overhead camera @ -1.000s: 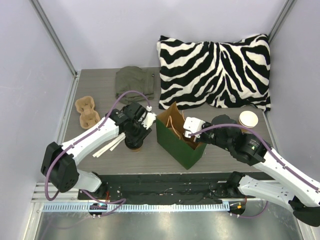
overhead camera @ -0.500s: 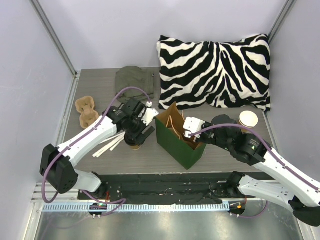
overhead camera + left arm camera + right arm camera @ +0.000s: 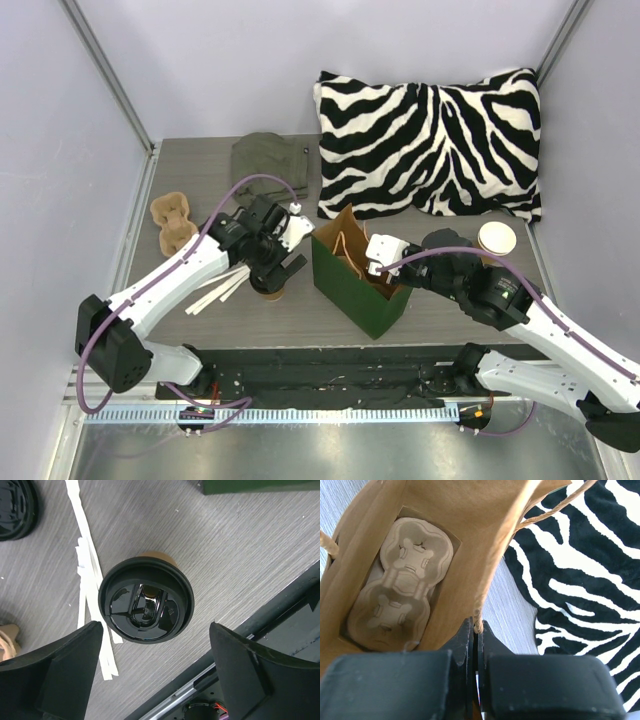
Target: Pack the takeout coffee
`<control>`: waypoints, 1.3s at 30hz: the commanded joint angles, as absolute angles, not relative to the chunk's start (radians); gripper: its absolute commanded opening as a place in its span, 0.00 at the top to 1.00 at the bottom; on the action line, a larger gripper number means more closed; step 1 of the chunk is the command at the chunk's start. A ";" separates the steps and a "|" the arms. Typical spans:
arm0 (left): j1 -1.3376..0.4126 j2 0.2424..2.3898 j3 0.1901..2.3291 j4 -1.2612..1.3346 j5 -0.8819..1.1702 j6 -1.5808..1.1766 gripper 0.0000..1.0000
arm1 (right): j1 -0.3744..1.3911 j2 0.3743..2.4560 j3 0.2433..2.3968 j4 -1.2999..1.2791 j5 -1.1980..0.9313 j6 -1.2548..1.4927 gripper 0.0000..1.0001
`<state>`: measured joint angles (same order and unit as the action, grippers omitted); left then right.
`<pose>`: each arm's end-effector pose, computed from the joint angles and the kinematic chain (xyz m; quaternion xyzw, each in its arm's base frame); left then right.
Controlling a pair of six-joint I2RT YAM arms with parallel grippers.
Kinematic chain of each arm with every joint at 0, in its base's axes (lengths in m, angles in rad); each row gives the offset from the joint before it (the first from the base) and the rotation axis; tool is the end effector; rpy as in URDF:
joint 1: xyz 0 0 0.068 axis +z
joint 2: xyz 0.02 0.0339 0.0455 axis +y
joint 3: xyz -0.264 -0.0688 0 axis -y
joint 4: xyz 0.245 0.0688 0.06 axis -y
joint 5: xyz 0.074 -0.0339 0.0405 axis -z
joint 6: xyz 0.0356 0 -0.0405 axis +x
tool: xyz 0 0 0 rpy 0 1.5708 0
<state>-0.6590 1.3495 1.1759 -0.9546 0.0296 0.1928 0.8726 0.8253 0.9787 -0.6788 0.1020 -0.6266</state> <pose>0.2054 -0.1604 0.2888 0.4060 0.8870 -0.0647 0.2102 0.1111 0.1268 0.3493 -0.5710 0.6507 0.0173 0.5002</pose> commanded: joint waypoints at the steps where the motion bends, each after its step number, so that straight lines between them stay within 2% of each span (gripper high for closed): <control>1: -0.660 1.330 1.154 -0.928 0.008 0.210 0.07 | 0.870 0.824 1.011 -0.673 0.092 -0.620 0.99; 11: -0.614 1.377 1.149 -0.894 0.034 0.232 0.00 | 0.870 0.822 1.006 -0.675 0.089 -0.621 0.99; 30: -0.583 1.434 1.117 -0.861 0.104 0.222 0.00 | 0.868 0.808 0.999 -0.673 0.098 -0.623 0.99; 35: -0.583 1.440 1.115 -0.856 0.112 0.219 0.05 | 0.868 0.808 1.000 -0.675 0.101 -0.624 0.99; 39: -0.583 1.434 1.108 -0.853 0.113 0.221 0.14 | 0.868 0.808 1.000 -0.673 0.100 -0.624 0.99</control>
<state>-0.5865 1.4345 1.1233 -0.8734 0.0807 0.2192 0.8726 0.8204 0.9787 -0.6800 0.1024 -0.6266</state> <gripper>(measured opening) 0.908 0.042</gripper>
